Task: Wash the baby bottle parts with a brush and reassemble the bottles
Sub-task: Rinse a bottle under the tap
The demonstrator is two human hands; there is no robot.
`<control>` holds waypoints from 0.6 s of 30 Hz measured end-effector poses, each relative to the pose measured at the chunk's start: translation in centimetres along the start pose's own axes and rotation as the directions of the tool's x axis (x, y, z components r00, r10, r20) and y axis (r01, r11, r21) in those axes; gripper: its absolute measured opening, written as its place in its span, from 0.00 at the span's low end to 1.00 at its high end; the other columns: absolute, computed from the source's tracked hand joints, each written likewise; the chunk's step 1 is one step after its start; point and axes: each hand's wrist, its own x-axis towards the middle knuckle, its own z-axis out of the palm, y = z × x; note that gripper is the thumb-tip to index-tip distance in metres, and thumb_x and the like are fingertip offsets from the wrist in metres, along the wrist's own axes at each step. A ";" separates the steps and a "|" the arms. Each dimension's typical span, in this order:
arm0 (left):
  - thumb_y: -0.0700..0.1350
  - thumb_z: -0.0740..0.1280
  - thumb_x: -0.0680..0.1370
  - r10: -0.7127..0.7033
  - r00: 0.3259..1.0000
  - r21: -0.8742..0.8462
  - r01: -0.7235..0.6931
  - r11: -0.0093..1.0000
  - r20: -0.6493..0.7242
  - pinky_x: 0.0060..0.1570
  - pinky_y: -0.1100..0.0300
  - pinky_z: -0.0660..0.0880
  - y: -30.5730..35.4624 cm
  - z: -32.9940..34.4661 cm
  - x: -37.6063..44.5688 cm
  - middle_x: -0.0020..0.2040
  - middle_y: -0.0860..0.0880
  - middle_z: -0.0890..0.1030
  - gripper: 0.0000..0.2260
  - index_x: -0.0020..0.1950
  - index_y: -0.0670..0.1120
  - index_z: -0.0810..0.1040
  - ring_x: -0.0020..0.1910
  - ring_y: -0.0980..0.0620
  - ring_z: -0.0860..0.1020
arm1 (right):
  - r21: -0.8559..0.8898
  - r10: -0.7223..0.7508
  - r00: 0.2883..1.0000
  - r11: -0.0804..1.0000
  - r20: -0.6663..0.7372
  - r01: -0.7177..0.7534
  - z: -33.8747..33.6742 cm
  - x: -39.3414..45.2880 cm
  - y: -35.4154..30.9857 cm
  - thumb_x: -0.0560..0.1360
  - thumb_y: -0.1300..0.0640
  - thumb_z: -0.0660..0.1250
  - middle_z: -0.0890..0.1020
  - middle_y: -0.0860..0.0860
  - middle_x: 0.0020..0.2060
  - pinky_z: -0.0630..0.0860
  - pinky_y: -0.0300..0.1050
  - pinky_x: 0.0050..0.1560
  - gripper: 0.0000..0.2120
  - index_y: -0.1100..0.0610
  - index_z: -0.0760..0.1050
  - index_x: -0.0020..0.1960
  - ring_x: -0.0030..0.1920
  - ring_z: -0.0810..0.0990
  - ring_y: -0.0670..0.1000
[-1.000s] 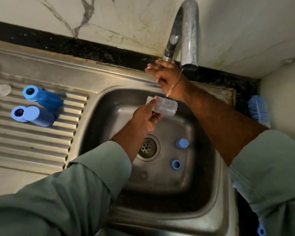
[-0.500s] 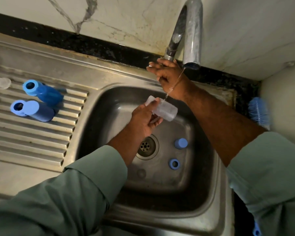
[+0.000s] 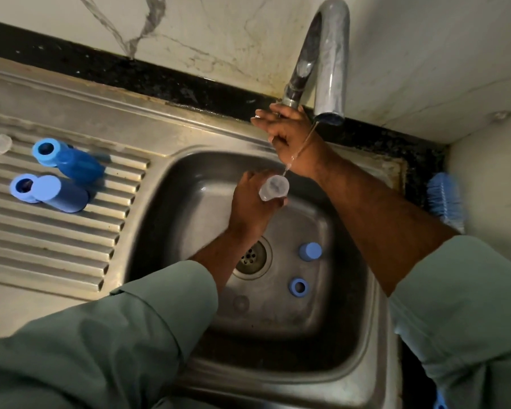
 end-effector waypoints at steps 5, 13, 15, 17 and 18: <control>0.42 0.78 0.70 0.019 0.999 0.031 -0.020 0.999 0.028 0.60 0.53 0.75 -1.9 0.6 -0.9 0.57 0.55 0.77 0.22 0.63 0.49 0.77 0.57 0.56 0.76 | -0.006 -0.041 0.998 0.999 -0.037 0.040 0.3 -0.1 0.3 0.73 0.69 0.61 0.74 0.58 0.66 0.44 0.24 0.69 0.21 0.62 0.75 0.65 0.71 0.66 0.60; 0.40 0.77 0.70 -0.023 1.000 0.069 0.023 0.997 -0.001 0.54 0.75 0.67 -3.5 0.9 -0.6 0.57 0.53 0.76 0.20 0.61 0.46 0.78 0.55 0.58 0.74 | -0.034 -0.085 0.993 0.996 -0.088 0.082 0.9 0.1 0.9 0.72 0.68 0.61 0.76 0.55 0.65 0.47 0.25 0.69 0.21 0.59 0.76 0.64 0.68 0.67 0.55; 0.41 0.78 0.70 -0.093 0.996 0.041 0.093 0.995 0.001 0.56 0.69 0.70 -4.5 0.7 -0.3 0.56 0.53 0.78 0.21 0.60 0.47 0.78 0.55 0.57 0.76 | -0.035 -0.081 0.993 0.996 -0.080 0.078 0.9 0.3 1.2 0.73 0.67 0.61 0.76 0.55 0.65 0.47 0.25 0.69 0.21 0.58 0.76 0.65 0.68 0.67 0.54; 0.42 0.78 0.70 -0.107 0.993 0.058 0.105 0.993 0.040 0.57 0.72 0.70 -5.1 0.6 -0.3 0.56 0.55 0.78 0.22 0.62 0.47 0.77 0.55 0.61 0.74 | -0.026 -0.076 0.995 0.997 -0.058 0.074 0.9 0.2 1.5 0.73 0.67 0.61 0.75 0.54 0.66 0.49 0.27 0.70 0.21 0.57 0.75 0.65 0.69 0.66 0.53; 0.41 0.78 0.70 -0.093 0.994 0.063 0.089 0.994 0.055 0.56 0.77 0.67 -5.2 0.6 -0.2 0.56 0.55 0.77 0.22 0.62 0.46 0.77 0.54 0.63 0.73 | -0.021 -0.078 0.996 0.997 -0.054 0.077 0.9 0.3 1.6 0.73 0.67 0.61 0.75 0.54 0.66 0.51 0.30 0.71 0.22 0.57 0.75 0.65 0.69 0.67 0.54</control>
